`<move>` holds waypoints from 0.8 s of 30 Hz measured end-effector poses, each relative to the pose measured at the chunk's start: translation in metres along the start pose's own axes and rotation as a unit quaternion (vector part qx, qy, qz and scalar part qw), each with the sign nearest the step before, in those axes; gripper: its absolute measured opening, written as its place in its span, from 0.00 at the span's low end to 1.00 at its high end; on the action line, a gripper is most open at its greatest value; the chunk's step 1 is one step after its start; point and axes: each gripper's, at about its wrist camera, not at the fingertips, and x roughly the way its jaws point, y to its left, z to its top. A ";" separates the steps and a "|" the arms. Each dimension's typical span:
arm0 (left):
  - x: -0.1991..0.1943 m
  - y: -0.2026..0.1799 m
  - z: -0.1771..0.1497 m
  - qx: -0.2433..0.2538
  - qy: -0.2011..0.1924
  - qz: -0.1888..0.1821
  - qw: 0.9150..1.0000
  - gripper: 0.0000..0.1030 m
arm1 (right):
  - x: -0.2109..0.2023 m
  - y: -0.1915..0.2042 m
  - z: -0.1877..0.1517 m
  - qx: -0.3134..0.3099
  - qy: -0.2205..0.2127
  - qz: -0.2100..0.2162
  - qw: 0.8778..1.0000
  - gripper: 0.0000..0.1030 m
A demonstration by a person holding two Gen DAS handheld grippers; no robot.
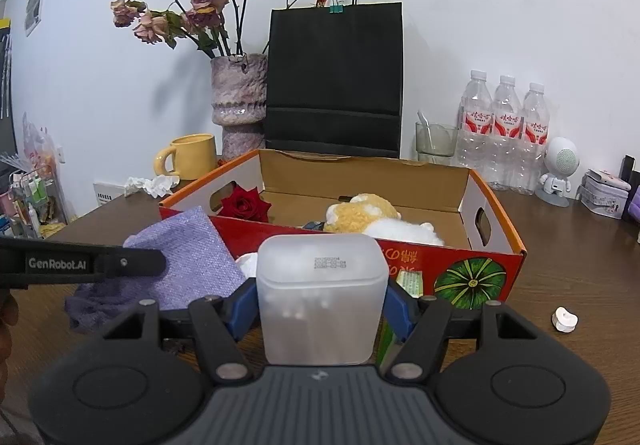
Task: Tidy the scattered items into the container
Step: 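Grasp the purple cloth with the left tool while the right tool grasps the cotton-swab box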
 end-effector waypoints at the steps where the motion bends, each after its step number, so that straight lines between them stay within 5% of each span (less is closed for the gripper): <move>1: -0.001 0.000 0.000 0.001 -0.002 0.000 1.000 0.07 | -0.001 0.000 0.001 0.001 -0.001 0.000 1.000 0.62; 16: -0.025 -0.018 0.040 0.017 -0.069 -0.032 0.997 0.07 | -0.023 -0.014 0.040 0.014 -0.052 -0.001 0.999 0.62; 24: 0.003 -0.032 0.082 0.004 -0.104 -0.049 0.993 0.07 | -0.003 -0.041 0.083 0.033 -0.084 -0.024 0.996 0.62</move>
